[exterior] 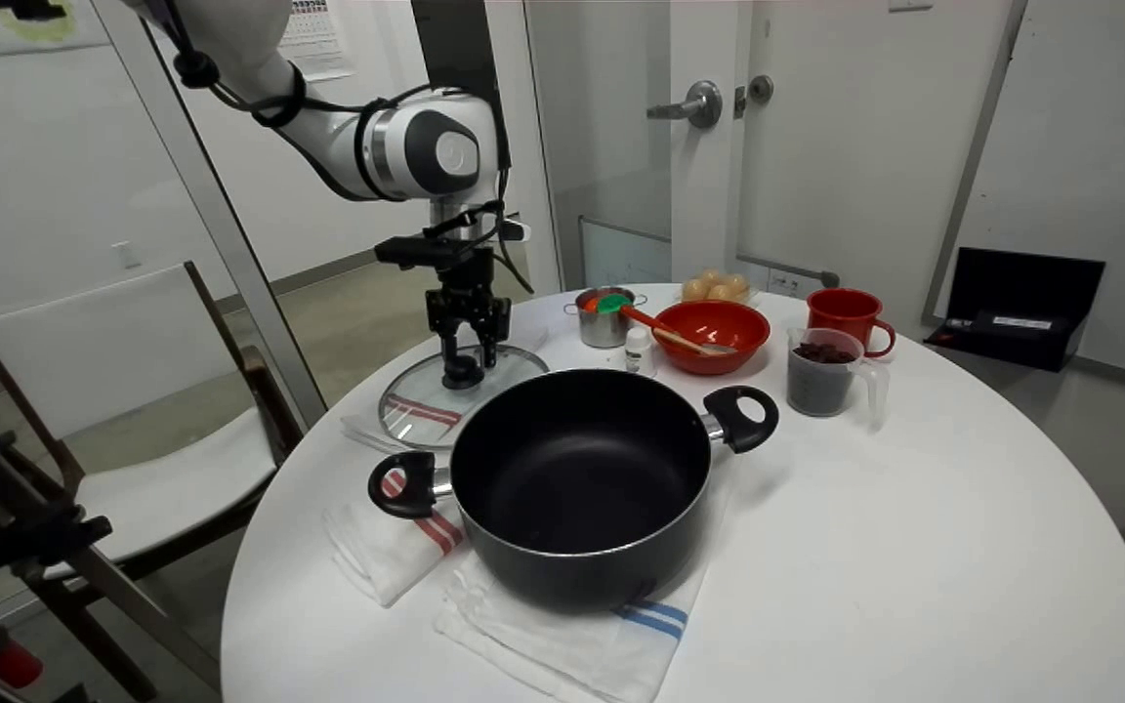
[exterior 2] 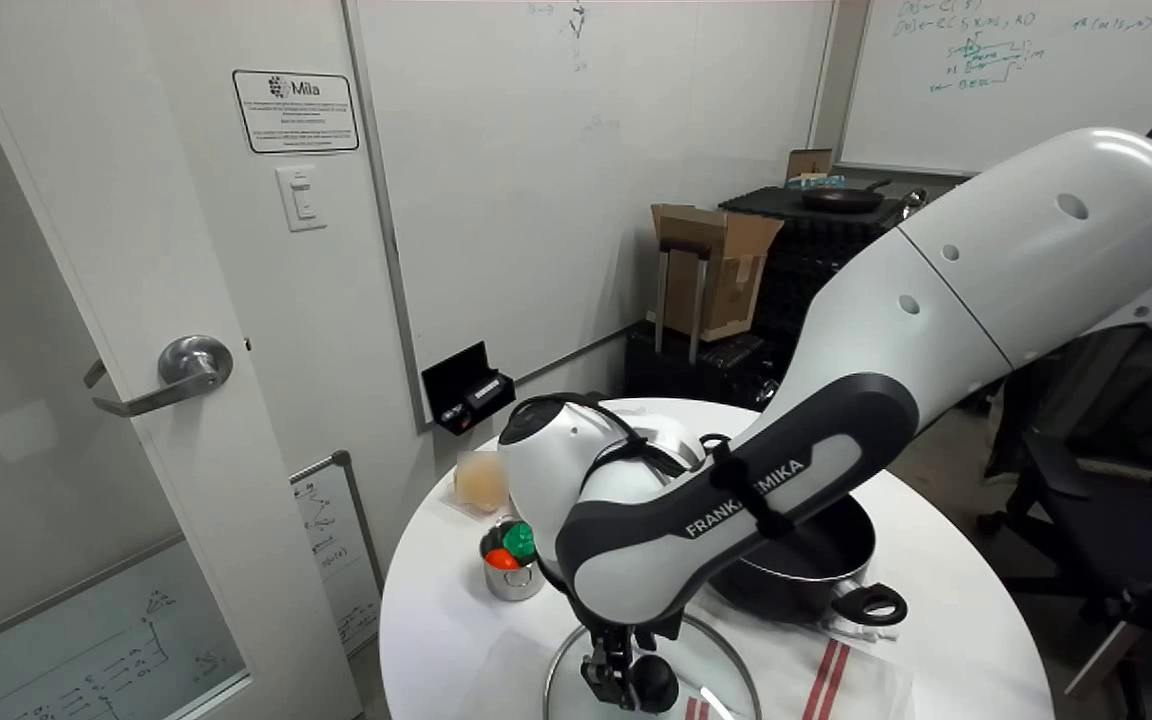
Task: Take the lid off of the pot
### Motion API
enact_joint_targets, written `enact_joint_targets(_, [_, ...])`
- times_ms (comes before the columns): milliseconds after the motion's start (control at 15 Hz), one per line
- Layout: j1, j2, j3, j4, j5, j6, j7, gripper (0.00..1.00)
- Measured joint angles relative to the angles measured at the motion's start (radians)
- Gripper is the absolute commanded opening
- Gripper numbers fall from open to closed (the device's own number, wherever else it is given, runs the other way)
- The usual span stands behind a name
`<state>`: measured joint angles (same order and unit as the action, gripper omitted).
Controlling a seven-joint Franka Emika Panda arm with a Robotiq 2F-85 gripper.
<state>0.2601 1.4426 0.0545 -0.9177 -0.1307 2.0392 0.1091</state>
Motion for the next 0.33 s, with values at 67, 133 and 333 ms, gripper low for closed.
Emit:
enact_joint_targets(67, [0.000, -0.006, -0.001, -0.010, 0.000, 0.018, 0.007, 1.00])
enact_joint_targets(133, [0.000, -0.015, -0.001, -0.024, 0.000, 0.039, 0.013, 1.00])
enact_joint_targets(333, [0.001, -0.063, -0.001, -0.098, 0.000, 0.113, 0.030, 1.00])
